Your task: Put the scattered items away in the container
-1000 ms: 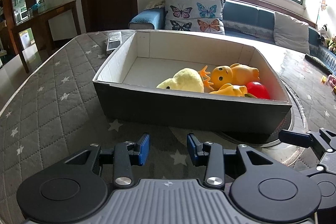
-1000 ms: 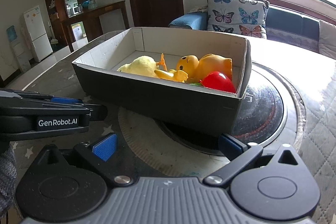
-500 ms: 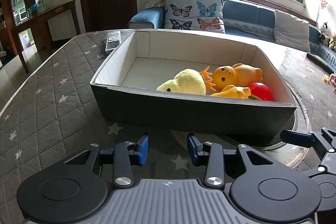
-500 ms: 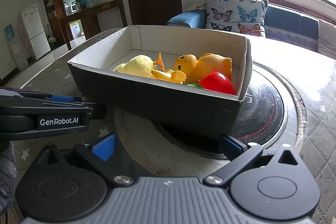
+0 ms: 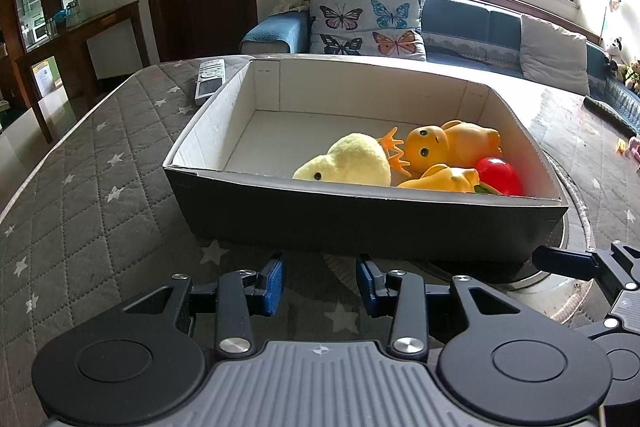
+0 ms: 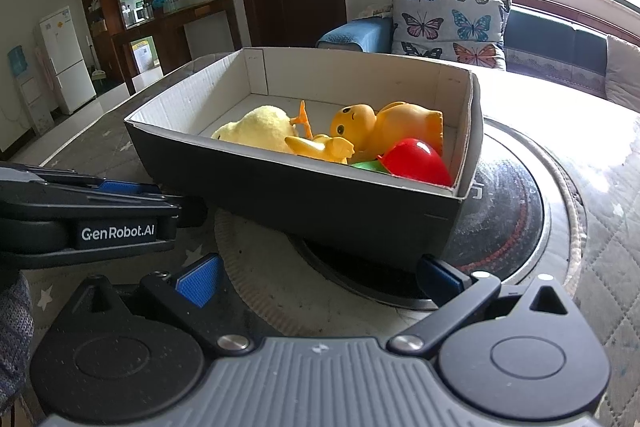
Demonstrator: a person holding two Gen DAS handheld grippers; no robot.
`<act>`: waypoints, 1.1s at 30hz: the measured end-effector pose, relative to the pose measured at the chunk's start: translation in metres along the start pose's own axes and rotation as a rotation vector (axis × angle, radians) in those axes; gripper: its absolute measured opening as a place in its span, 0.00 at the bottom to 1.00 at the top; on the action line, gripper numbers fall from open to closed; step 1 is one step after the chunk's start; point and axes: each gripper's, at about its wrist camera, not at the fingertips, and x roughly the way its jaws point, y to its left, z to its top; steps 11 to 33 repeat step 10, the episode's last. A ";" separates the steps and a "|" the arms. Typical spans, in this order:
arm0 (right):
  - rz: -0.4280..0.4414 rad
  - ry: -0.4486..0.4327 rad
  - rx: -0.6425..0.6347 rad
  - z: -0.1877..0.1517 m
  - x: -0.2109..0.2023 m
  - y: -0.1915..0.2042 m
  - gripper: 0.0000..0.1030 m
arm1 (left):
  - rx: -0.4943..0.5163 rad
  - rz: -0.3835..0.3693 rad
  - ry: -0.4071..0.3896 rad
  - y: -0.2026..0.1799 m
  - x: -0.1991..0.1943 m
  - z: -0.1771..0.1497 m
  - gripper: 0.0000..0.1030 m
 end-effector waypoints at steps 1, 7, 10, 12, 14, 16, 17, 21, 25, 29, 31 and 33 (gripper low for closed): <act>0.000 0.000 0.000 0.000 0.001 0.000 1.00 | 0.001 -0.001 0.001 0.000 0.000 0.000 0.39; 0.001 0.005 0.001 0.001 0.003 0.000 1.00 | -0.004 0.000 0.001 0.000 0.001 0.002 0.39; 0.002 0.005 0.002 0.000 0.003 -0.001 1.00 | -0.009 0.004 0.000 0.000 0.002 0.003 0.39; 0.002 0.005 0.002 0.000 0.003 -0.001 1.00 | -0.009 0.004 0.000 0.000 0.002 0.003 0.39; 0.002 0.005 0.002 0.000 0.003 -0.001 1.00 | -0.009 0.004 0.000 0.000 0.002 0.003 0.39; 0.002 0.005 0.002 0.000 0.003 -0.001 1.00 | -0.009 0.004 0.000 0.000 0.002 0.003 0.39; 0.002 0.005 0.002 0.000 0.003 -0.001 1.00 | -0.009 0.004 0.000 0.000 0.002 0.003 0.39; 0.002 0.005 0.002 0.000 0.003 -0.001 1.00 | -0.009 0.004 0.000 0.000 0.002 0.003 0.39; 0.002 0.005 0.002 0.000 0.003 -0.001 1.00 | -0.009 0.004 0.000 0.000 0.002 0.003 0.39; 0.002 0.005 0.002 0.000 0.003 -0.001 1.00 | -0.009 0.004 0.000 0.000 0.002 0.003 0.39; 0.002 0.005 0.002 0.000 0.003 -0.001 1.00 | -0.009 0.004 0.000 0.000 0.002 0.003 0.39; 0.002 0.005 0.002 0.000 0.003 -0.001 1.00 | -0.009 0.004 0.000 0.000 0.002 0.003 0.39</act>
